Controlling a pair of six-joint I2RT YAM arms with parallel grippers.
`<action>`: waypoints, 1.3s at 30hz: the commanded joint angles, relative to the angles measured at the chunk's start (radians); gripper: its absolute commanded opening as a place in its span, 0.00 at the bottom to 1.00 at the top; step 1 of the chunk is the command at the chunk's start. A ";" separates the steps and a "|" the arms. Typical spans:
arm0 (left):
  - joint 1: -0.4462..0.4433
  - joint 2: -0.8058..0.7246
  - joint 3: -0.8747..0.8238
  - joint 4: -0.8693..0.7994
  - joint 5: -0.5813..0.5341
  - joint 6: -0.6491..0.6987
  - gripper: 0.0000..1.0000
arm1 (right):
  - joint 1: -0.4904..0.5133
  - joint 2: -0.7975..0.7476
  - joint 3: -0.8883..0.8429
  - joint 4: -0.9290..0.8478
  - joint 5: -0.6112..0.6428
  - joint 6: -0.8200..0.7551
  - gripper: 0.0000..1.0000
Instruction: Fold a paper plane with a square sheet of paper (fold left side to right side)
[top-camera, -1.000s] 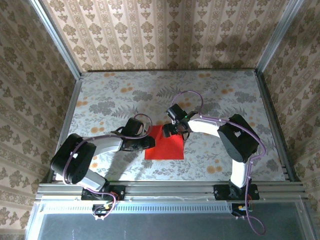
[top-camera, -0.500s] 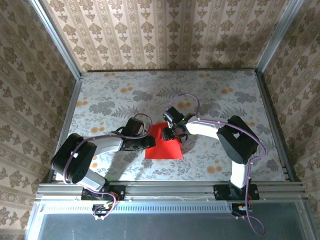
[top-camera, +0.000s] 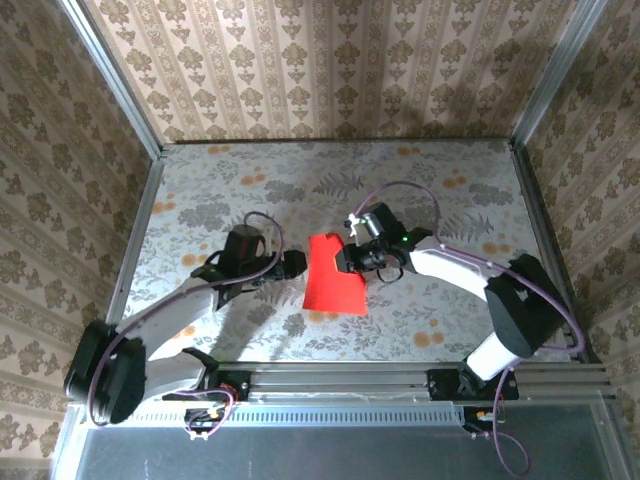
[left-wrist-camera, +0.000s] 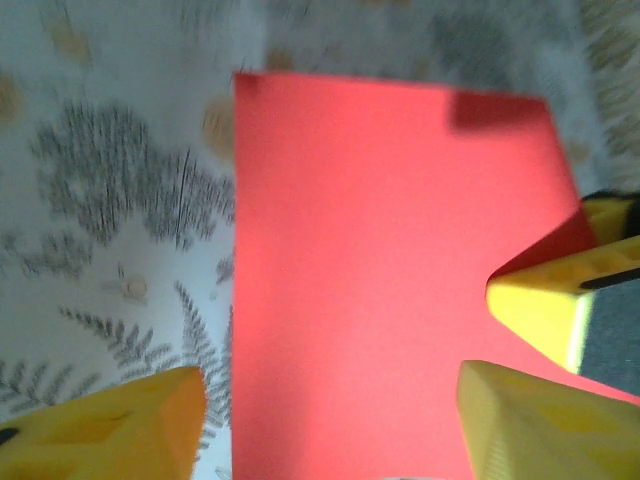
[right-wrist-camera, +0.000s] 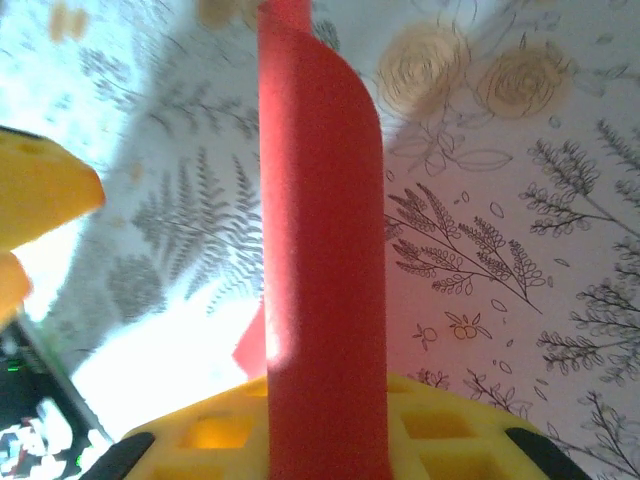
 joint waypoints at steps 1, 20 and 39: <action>0.055 -0.108 -0.048 0.049 0.029 0.051 0.75 | -0.060 -0.104 -0.025 0.033 -0.141 0.003 0.25; 0.113 -0.343 -0.194 0.665 0.429 -0.082 1.00 | -0.066 -0.429 0.022 0.155 -0.480 0.128 0.23; -0.014 -0.287 -0.105 0.695 0.553 -0.044 0.75 | -0.059 -0.422 0.059 0.096 -0.474 0.052 0.23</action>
